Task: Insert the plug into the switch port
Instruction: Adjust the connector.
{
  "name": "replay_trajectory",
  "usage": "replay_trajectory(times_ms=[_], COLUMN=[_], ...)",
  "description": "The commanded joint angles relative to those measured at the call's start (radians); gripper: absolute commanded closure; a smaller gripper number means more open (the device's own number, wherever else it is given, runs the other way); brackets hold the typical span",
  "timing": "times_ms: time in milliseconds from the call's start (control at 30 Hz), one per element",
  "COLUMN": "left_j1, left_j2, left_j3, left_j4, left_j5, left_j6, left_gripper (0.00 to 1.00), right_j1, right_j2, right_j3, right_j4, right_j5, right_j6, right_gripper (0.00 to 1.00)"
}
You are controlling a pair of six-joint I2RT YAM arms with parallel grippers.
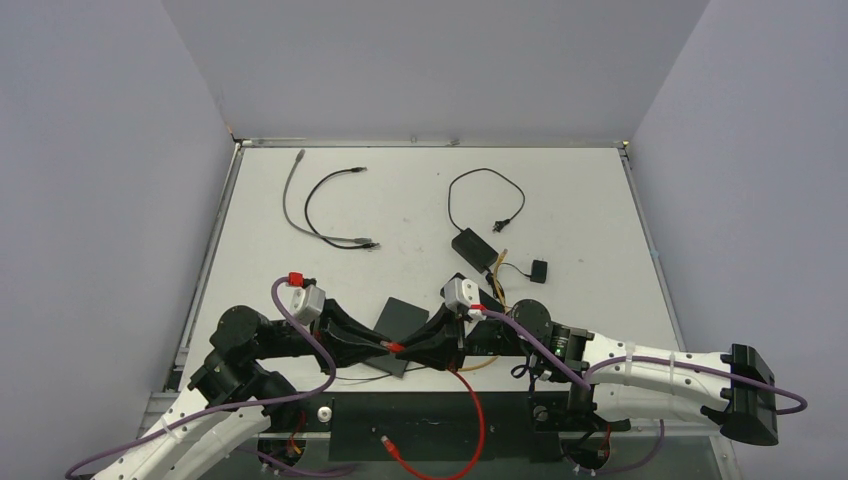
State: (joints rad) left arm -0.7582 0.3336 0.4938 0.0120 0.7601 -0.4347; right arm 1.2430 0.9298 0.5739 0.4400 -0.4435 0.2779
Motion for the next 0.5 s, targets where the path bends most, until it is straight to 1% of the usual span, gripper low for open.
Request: replay_trajectory(times_ms=[0, 33, 67, 100, 133, 200, 267, 300, 467], left_j1=[-0.003, -0.004, -0.003, -0.003, -0.003, -0.003, -0.002, -0.001, -0.001], left_j2=[-0.005, -0.003, -0.002, 0.001, 0.001, -0.003, -0.013, -0.021, -0.034], left_j3=[0.008, 0.011, 0.012, 0.013, 0.014, 0.02, 0.028, 0.03, 0.042], left_j4=[0.043, 0.035, 0.033, 0.029, 0.028, 0.014, -0.006, -0.045, -0.116], left_j5=[-0.032, -0.038, -0.044, -0.047, -0.054, -0.09, -0.145, -0.189, -0.337], left_j6=[-0.001, -0.003, -0.003, -0.004, -0.004, -0.001, 0.009, 0.015, 0.027], left_gripper=[0.99, 0.92, 0.89, 0.81, 0.77, 0.66, 0.6, 0.59, 0.57], right_j1=[-0.005, -0.005, -0.005, -0.005, -0.005, -0.005, -0.005, -0.006, -0.005], right_j2=[-0.003, -0.007, -0.01, -0.018, -0.022, -0.038, -0.057, -0.068, -0.112], right_j3=[0.037, 0.036, 0.033, 0.033, 0.032, 0.033, 0.033, 0.032, 0.016], right_j4=[0.07, 0.069, 0.066, 0.063, 0.052, 0.018, -0.033, -0.072, -0.205], right_j5=[-0.01, -0.006, 0.002, 0.006, 0.013, 0.031, 0.055, 0.073, 0.156], right_j6=[0.002, 0.0, -0.001, -0.004, -0.008, -0.017, -0.03, -0.038, -0.044], right_gripper=[1.0, 1.0, 1.0, 1.0, 1.0, 1.0, 1.0, 1.0, 1.0])
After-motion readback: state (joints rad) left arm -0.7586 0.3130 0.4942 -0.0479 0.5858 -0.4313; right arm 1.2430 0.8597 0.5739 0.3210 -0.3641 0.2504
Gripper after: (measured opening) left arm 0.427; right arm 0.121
